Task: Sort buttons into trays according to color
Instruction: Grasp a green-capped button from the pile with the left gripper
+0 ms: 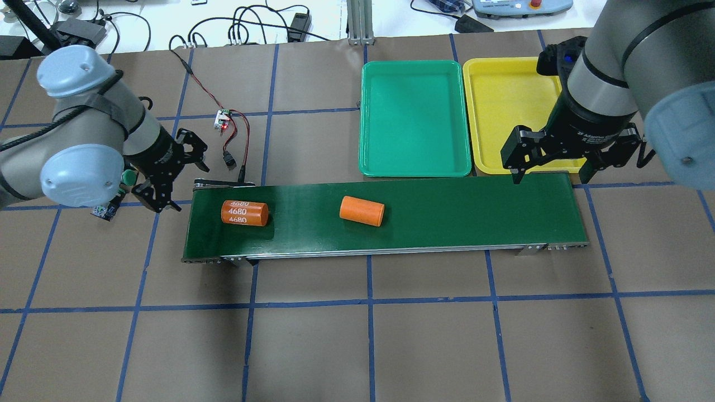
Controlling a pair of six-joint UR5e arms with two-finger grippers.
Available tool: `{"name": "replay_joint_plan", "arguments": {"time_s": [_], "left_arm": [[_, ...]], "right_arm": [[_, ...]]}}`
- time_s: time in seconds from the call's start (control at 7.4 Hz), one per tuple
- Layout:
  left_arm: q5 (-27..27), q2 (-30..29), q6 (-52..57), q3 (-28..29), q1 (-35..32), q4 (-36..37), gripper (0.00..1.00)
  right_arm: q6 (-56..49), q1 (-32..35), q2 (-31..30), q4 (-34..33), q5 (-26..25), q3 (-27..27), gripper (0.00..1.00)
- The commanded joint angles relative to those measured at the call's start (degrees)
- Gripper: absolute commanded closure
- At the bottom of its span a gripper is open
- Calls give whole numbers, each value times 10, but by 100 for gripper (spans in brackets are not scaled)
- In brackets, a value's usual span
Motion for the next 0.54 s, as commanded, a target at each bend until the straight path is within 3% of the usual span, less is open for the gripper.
{"name": "replay_joint_plan", "arguments": {"time_s": [0.0, 0.14, 0.41], "left_arm": [[2, -20, 361, 2, 142, -10, 0], [3, -41, 488, 3, 181, -5, 0], [15, -83, 658, 2, 193, 44, 0]], "right_arm": [[-1, -1, -1, 1, -2, -1, 0], [0, -1, -3, -1, -1, -1, 0], [-1, 0, -3, -2, 0, -1, 0]]}}
